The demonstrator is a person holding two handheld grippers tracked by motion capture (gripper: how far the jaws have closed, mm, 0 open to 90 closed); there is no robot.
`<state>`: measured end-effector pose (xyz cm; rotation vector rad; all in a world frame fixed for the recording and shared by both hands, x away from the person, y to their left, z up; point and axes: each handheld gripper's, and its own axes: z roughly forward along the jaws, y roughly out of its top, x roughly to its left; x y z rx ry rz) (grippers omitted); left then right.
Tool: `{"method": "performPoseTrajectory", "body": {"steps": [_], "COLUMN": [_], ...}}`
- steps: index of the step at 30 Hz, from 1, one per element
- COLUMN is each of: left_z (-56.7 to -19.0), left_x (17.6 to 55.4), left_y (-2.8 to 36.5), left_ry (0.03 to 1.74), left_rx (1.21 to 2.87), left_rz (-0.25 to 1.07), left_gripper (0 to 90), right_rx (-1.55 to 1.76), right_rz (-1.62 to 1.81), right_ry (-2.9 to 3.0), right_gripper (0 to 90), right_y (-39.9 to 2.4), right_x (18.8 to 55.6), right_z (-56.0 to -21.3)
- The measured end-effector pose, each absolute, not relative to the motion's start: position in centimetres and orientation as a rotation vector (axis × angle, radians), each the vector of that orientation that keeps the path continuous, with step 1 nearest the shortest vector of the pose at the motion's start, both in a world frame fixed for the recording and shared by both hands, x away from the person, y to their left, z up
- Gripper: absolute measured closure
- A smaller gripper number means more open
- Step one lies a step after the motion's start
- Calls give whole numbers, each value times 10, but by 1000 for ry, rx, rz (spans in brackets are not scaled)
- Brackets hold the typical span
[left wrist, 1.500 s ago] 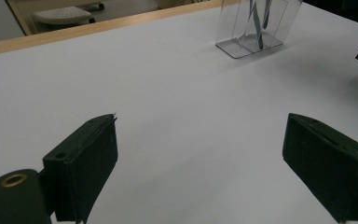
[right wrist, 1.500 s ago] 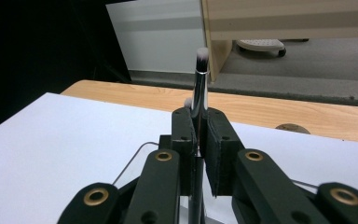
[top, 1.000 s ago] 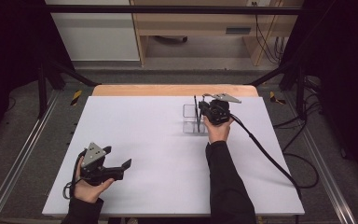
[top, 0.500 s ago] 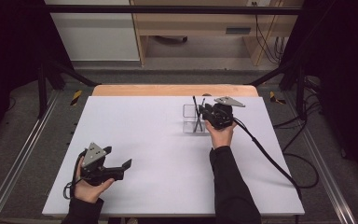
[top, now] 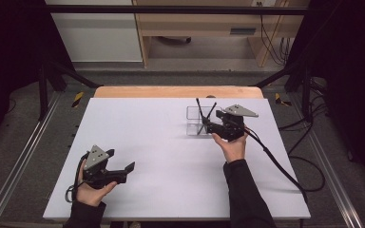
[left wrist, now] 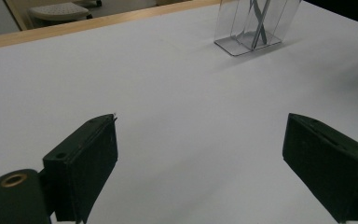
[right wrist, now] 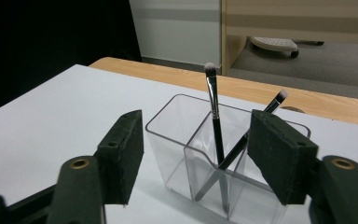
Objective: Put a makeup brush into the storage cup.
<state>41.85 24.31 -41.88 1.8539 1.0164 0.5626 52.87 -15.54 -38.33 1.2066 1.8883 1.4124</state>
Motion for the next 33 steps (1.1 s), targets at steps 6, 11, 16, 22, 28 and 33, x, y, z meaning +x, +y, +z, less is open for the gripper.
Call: {"method": "performPoseTrajectory", "body": {"steps": [6, 11, 16, 22, 28, 33], "left_z": [-418, -418, -418, -417, -418, -419], "left_x": [418, 418, 418, 418, 418, 418], "left_y": [244, 244, 243, 244, 243, 243], "left_ry": [1015, 1016, 1013, 1014, 1015, 1016], "left_rx": [1847, 1846, 1848, 1843, 1844, 1845], "left_rz": [565, 565, 567, 566, 564, 562], "left_gripper": [94, 92, 91, 89, 88, 87], "right_rx": [1165, 1134, 1127, 1111, 1109, 1114], "right_rz": [1436, 1443, 1442, 1422, 1423, 1425], "right_ry": [1897, 1922, 1956, 1977, 1980, 1976], "right_gripper": [272, 208, 152, 112, 93, 82], "right_y": [-160, -163, -166, -170, -174, -183], "right_x": [513, 502, 492, 480, 471, 463], "right_z": [-381, -380, -382, -385, -387, -389]}}
